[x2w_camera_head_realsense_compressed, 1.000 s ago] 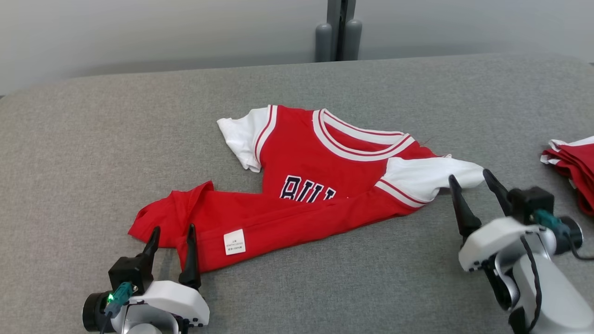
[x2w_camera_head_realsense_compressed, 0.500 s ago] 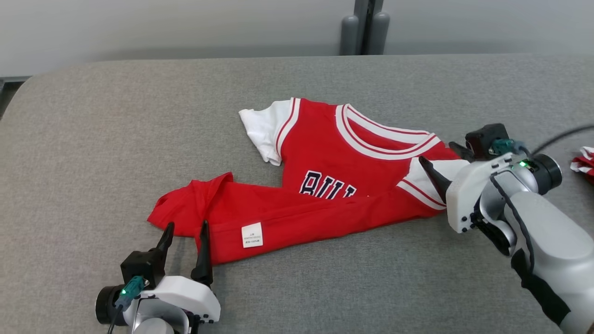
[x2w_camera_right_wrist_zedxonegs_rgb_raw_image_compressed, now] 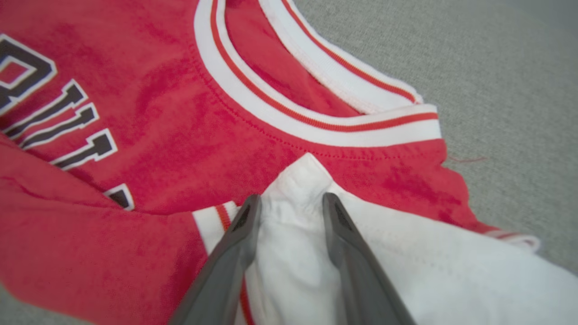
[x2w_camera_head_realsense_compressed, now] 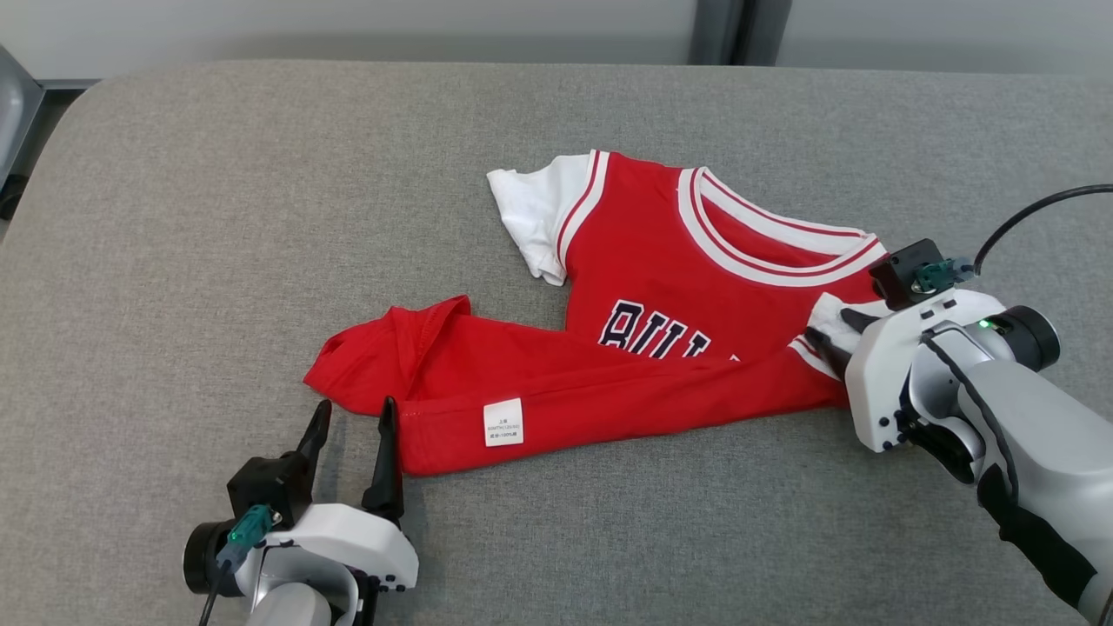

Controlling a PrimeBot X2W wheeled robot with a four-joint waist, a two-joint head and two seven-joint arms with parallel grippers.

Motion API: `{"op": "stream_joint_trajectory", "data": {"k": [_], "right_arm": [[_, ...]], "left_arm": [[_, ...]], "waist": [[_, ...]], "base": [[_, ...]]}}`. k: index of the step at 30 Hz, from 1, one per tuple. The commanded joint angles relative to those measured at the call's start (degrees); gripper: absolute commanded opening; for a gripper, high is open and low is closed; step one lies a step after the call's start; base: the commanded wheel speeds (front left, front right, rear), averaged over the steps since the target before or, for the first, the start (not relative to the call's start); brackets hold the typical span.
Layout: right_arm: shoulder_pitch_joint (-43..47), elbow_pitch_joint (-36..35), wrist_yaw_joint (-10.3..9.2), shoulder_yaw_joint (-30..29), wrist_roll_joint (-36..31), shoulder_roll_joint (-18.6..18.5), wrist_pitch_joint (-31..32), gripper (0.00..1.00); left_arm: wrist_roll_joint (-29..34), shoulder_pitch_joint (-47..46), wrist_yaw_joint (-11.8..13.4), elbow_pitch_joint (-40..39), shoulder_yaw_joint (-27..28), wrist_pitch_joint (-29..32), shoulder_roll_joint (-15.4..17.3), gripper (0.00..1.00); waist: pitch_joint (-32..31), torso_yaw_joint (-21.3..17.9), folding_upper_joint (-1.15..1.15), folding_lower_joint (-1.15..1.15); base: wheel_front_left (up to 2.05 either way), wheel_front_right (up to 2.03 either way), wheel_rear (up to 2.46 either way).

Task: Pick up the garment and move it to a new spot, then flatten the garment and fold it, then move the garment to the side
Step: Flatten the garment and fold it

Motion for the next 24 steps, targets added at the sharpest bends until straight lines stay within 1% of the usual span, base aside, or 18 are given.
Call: {"op": "stream_joint_trajectory", "data": {"k": [1, 2, 4, 7, 8, 11, 13, 16, 18, 20, 23, 24], "right_arm": [[0.15, 0.96, -0.02, 1.02, 0.52, -0.64, -0.27, 0.27], [0.11, 1.17, -0.02, 1.55, 1.09, -0.74, -0.74, 0.01], [-0.44, 1.64, -0.02, 2.20, 1.49, -1.03, -2.65, 0.00], [-1.96, 2.36, -0.03, 1.92, 1.68, -0.97, -8.05, 0.00], [-2.28, 2.85, -0.03, 1.73, 1.50, -0.46, -12.22, 0.00], [-2.40, 4.46, -0.03, 0.92, 0.77, 0.27, -19.29, 0.00], [-1.56, 5.24, -0.03, 0.27, 0.21, 1.13, -22.23, 0.00], [0.98, 5.53, -0.03, -1.42, -0.33, 2.50, -24.17, 0.00], [2.54, 4.21, -0.02, -4.13, -1.38, 2.75, -24.56, 0.00], [5.00, 0.43, -0.03, -9.65, -4.05, 2.46, -24.58, 0.00], [13.84, -4.91, -0.02, -16.90, -9.07, 4.15, -24.49, 0.00], [16.09, -6.52, -0.01, -18.65, -11.43, 4.80, -24.50, 0.28]], "left_arm": [[-0.16, -1.37, 0.23, -0.22, 0.30, 0.01, 0.22, 1.00], [-0.25, -1.41, 0.21, -0.23, 0.42, 0.01, 0.22, 1.00], [-0.06, -1.48, 0.10, -0.52, 0.73, 0.01, 0.22, 1.00], [0.51, -1.42, -0.07, -0.79, 1.01, 0.01, 0.22, 1.00], [0.71, -1.36, -0.36, -0.78, 1.05, 0.01, 0.23, 1.00], [0.77, -0.92, -0.49, -0.51, 1.05, 0.01, 0.22, 1.00], [0.76, -0.33, -0.63, -0.32, 1.14, 0.01, 0.21, 1.00], [0.67, 0.70, -0.53, 0.27, 1.70, 0.01, 0.24, 1.00], [0.90, 1.21, -0.65, 0.33, 2.08, 0.01, 0.21, 1.00], [1.06, 1.80, -0.66, 0.37, 2.74, 0.01, 0.22, 1.00], [1.29, 2.78, -1.04, 0.45, 3.59, 0.01, 0.21, 1.00], [1.39, 2.91, -0.96, 0.51, 3.82, 0.01, 0.21, 1.00]], "waist": [[0.30, 0.13, 0.00, 0.00], [0.45, 0.14, 0.00, 0.00], [0.64, 0.03, 0.00, 0.00], [0.61, -0.42, 0.00, 0.00], [0.15, -0.88, 0.00, 0.00], [-0.94, -1.75, 0.00, 0.00], [-1.82, -2.50, 0.00, 0.00], [-3.37, -3.94, 0.00, 0.00], [-4.27, -5.07, 0.00, 0.00], [-5.01, -6.24, 0.00, 0.00], [-5.92, -7.72, 0.00, 0.00], [-6.21, -8.21, 0.00, 0.00]], "base": [[0.00, 0.00, 0.00], [0.00, 0.00, 0.00], [0.00, 0.00, 0.00], [0.00, 0.00, 0.00], [0.00, 0.00, 0.00], [0.00, 0.00, 0.00], [0.00, 0.00, 0.00], [0.00, 0.00, 0.00], [0.00, 0.00, 0.00], [0.00, 0.00, 0.00], [0.00, 0.00, 0.00], [0.00, 0.00, 0.00]]}}
